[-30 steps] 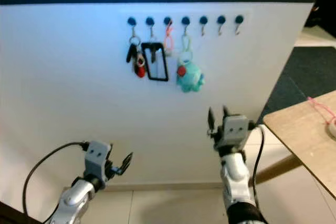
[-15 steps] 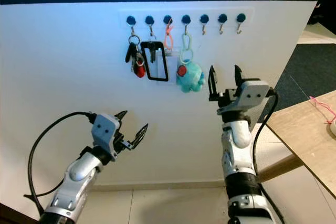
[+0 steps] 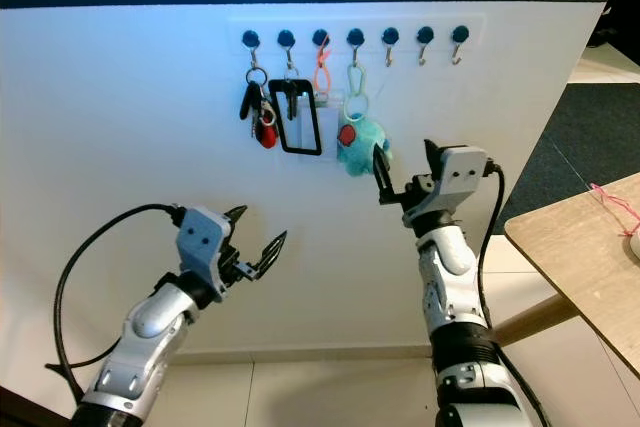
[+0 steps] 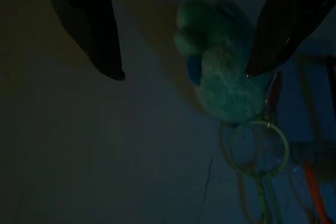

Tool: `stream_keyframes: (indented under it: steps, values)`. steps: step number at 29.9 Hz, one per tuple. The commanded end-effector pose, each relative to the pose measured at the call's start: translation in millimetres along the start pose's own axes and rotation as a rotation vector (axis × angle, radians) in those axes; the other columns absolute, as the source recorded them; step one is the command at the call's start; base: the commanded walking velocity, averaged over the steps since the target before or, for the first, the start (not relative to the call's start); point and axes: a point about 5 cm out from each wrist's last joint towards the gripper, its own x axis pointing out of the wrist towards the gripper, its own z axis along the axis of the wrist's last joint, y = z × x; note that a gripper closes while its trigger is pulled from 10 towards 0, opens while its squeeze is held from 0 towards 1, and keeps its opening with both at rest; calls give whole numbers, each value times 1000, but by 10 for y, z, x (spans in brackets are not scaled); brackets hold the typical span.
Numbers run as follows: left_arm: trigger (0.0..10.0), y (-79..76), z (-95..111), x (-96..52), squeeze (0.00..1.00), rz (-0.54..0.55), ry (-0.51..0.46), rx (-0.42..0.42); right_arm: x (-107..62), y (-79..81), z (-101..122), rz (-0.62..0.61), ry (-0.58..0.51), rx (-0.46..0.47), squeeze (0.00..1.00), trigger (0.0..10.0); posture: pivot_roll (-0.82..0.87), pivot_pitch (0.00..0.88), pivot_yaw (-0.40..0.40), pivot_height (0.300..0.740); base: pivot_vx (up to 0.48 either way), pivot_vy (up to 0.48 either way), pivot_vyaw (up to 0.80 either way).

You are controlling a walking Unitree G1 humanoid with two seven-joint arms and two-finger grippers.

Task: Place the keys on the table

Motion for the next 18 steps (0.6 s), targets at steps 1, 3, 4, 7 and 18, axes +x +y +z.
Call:
stream_keyframes:
  steps: [1,3,4,7,18]
  values:
    - [10000,-194,160,52,0,-124,-68,-81,53,19,19,23,5,-2,0,10000,15,38,1,740,0,0,0]
    - [10000,-211,181,58,0,-137,-73,-83,58,20,26,25,2,0,0,10000,15,38,1,740,0,0,0]
    - [10000,-254,241,80,0,-168,-92,-89,70,22,44,29,-6,-5,0,10000,12,39,1,740,0,0,0]
    - [10000,-417,464,176,0,-274,-165,-89,99,46,83,56,-23,-46,0,10000,12,38,0,740,0,0,0]
    - [10000,-568,597,356,0,-315,-184,-15,133,71,104,62,-40,-48,800,10000,8,45,7,740,0,0,0]
